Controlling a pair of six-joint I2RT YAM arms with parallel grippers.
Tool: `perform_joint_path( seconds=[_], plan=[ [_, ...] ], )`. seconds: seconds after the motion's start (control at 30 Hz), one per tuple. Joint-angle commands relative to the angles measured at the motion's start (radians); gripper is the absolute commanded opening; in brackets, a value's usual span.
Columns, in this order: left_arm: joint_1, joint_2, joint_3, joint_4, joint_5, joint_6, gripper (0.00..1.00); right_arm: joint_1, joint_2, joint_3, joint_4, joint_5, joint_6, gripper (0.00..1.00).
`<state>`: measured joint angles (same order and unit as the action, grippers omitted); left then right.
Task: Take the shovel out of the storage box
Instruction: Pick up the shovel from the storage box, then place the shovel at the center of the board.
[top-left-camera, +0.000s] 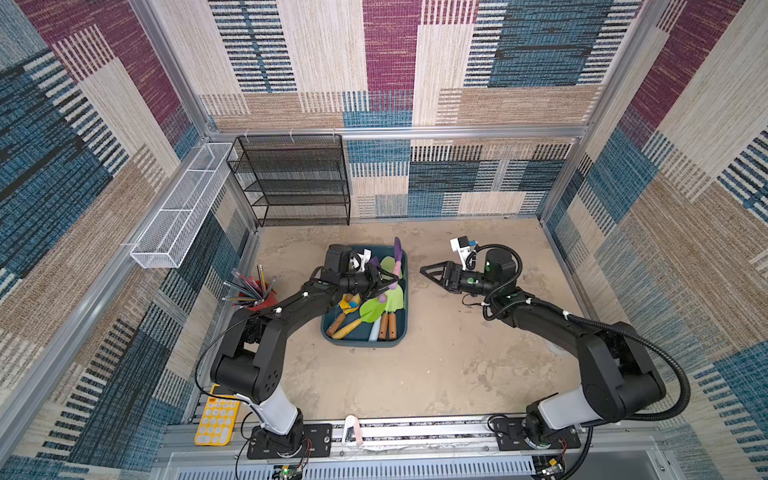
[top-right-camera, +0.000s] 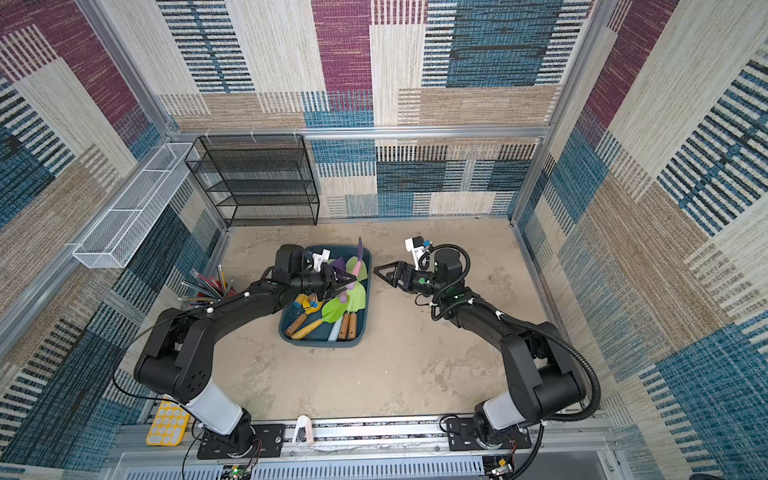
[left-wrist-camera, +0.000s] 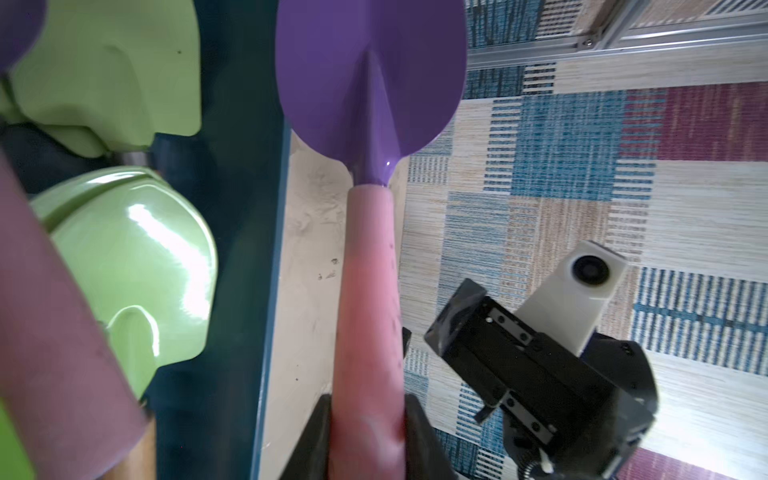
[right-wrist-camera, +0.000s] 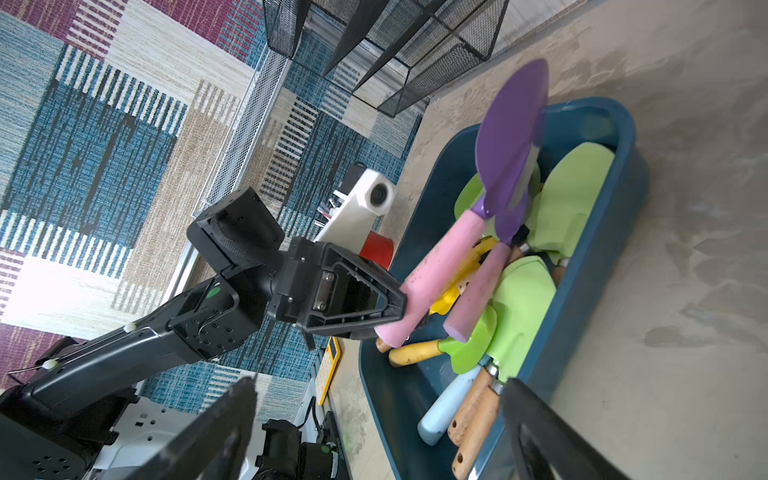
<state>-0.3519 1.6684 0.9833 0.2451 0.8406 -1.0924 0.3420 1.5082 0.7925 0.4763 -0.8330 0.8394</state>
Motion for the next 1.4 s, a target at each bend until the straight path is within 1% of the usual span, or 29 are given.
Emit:
perform_joint_path(
  seconds=[0.0, 0.1, 0.3, 0.43, 0.5, 0.57, 0.87, 1.03, 1.07, 1.17, 1.37],
  plan=[
    [-0.002, 0.002, -0.008, 0.188, 0.048, -0.103, 0.0, 0.015, 0.04, 0.019, 0.105, -0.045, 0.071, 0.91],
    [-0.005, -0.001, -0.01, 0.201, 0.049, -0.114, 0.0, 0.028, 0.086, 0.048, 0.142, -0.056, 0.101, 0.87],
    [-0.011, -0.003, -0.027, 0.248, 0.053, -0.143, 0.0, 0.042, 0.175, 0.112, 0.207, -0.074, 0.171, 0.78],
    [-0.018, -0.003, -0.037, 0.285, 0.054, -0.163, 0.0, 0.048, 0.242, 0.168, 0.201, -0.078, 0.207, 0.72],
    [-0.02, -0.004, -0.042, 0.31, 0.058, -0.177, 0.0, 0.05, 0.273, 0.19, 0.207, -0.081, 0.232, 0.67],
    [-0.024, -0.009, -0.046, 0.314, 0.058, -0.178, 0.0, 0.05, 0.299, 0.198, 0.25, -0.088, 0.269, 0.66],
    [-0.029, -0.01, -0.062, 0.345, 0.064, -0.19, 0.0, 0.051, 0.362, 0.257, 0.313, -0.083, 0.346, 0.57],
    [-0.032, -0.008, -0.072, 0.356, 0.065, -0.205, 0.0, 0.052, 0.408, 0.29, 0.326, -0.085, 0.392, 0.49],
    [-0.032, -0.008, -0.072, 0.393, 0.065, -0.207, 0.0, 0.051, 0.414, 0.293, 0.338, -0.084, 0.402, 0.49],
    [-0.033, -0.009, -0.079, 0.4, 0.069, -0.211, 0.0, 0.051, 0.427, 0.307, 0.338, -0.077, 0.411, 0.45],
    [-0.035, -0.013, -0.094, 0.414, 0.069, -0.219, 0.0, 0.052, 0.438, 0.312, 0.346, -0.07, 0.427, 0.32]
  ],
)
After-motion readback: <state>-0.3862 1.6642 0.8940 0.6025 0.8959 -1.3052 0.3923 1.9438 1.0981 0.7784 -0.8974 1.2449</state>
